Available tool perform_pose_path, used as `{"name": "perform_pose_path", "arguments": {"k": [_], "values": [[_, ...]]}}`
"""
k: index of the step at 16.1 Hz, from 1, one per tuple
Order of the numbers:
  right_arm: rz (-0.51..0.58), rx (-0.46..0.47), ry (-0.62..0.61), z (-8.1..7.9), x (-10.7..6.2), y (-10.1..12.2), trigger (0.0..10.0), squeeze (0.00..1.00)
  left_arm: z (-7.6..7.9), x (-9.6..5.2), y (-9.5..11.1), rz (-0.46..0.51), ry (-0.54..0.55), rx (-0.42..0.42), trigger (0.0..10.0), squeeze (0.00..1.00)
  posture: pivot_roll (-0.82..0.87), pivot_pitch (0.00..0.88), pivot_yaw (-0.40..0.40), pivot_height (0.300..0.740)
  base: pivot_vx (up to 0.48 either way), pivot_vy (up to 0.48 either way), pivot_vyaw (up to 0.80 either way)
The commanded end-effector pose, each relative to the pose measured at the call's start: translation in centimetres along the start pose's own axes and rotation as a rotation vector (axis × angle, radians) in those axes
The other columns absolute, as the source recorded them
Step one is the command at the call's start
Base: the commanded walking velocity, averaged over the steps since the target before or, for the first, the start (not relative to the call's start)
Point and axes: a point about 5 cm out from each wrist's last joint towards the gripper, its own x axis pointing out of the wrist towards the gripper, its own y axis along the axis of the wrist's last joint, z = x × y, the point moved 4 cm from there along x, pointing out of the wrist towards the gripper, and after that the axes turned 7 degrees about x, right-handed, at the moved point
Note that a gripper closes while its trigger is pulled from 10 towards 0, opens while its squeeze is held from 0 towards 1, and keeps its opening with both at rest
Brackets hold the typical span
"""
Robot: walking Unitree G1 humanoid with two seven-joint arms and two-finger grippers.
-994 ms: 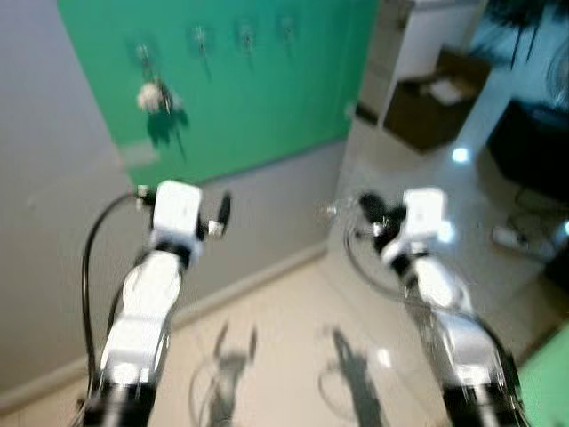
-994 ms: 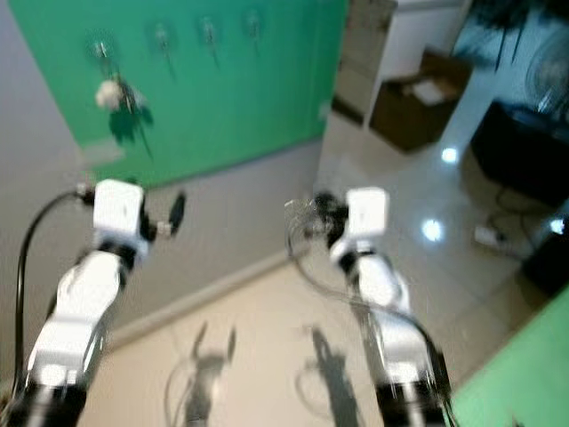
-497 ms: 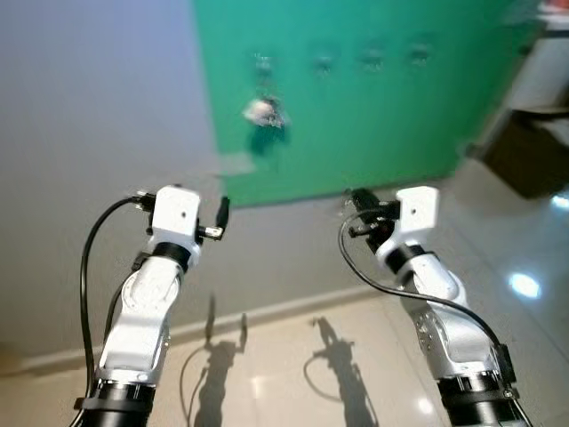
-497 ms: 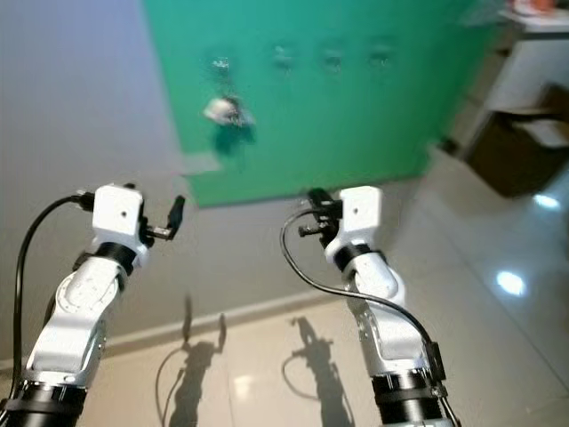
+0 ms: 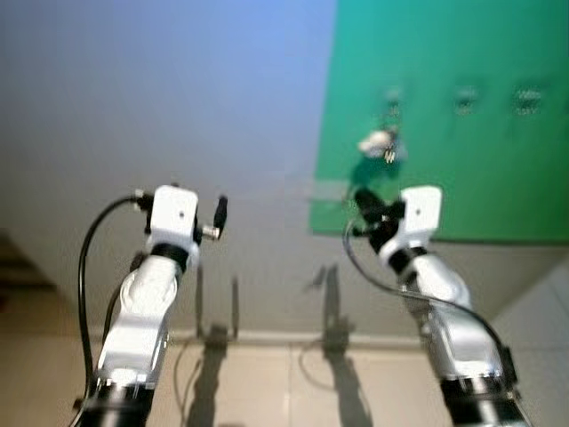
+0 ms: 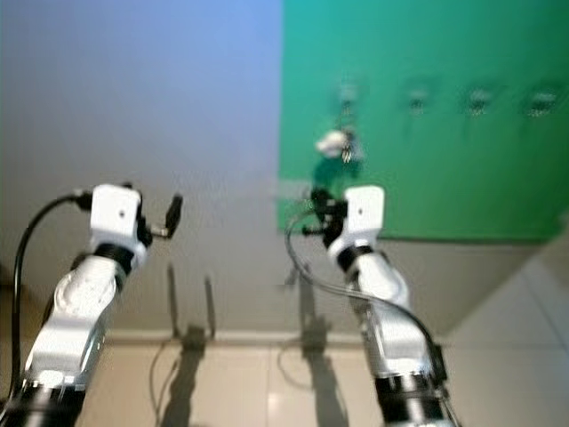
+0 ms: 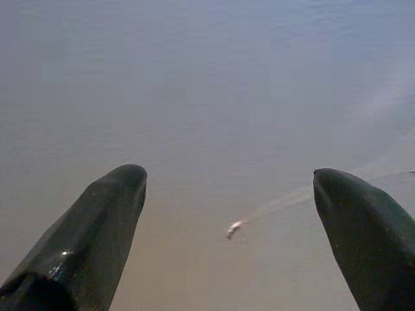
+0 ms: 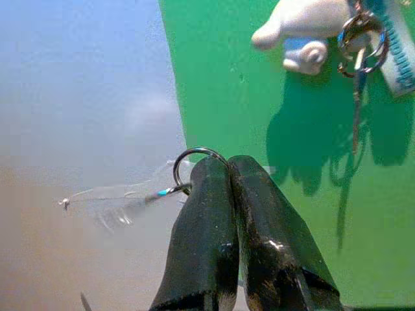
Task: Hang keys on a hook
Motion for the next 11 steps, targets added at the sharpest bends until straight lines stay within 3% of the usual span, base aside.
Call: {"name": "perform_pose_path", "arguments": {"k": [1,5,8,11], "values": [[-0.001,-0.001,-0.014,0.8,-0.7,0.2,10.0,0.0,0.9,0.3,0.8,0.029,-0.023,0.004,10.0,0.0,-0.05,0.0,0.003,0.74,0.0,0.0,0.0],[0.008,0.002,0.079,0.5,-1.0,1.3,10.0,0.0,0.9,0.9,1.2,0.044,-0.02,0.012,10.0,0.0,-0.07,0.0,0.013,0.74,0.0,-0.369,0.0],[0.059,-0.006,0.068,0.5,-0.8,2.5,10.0,0.0,1.0,1.2,1.4,0.054,-0.026,0.023,10.0,0.0,-0.07,0.0,0.021,0.74,0.0,-0.401,0.0],[0.064,-0.006,0.097,-0.3,-0.7,2.8,10.0,0.0,1.1,1.2,1.6,0.06,-0.029,0.026,10.0,0.0,-0.07,0.0,0.019,0.74,0.0,-0.404,0.7]]}}
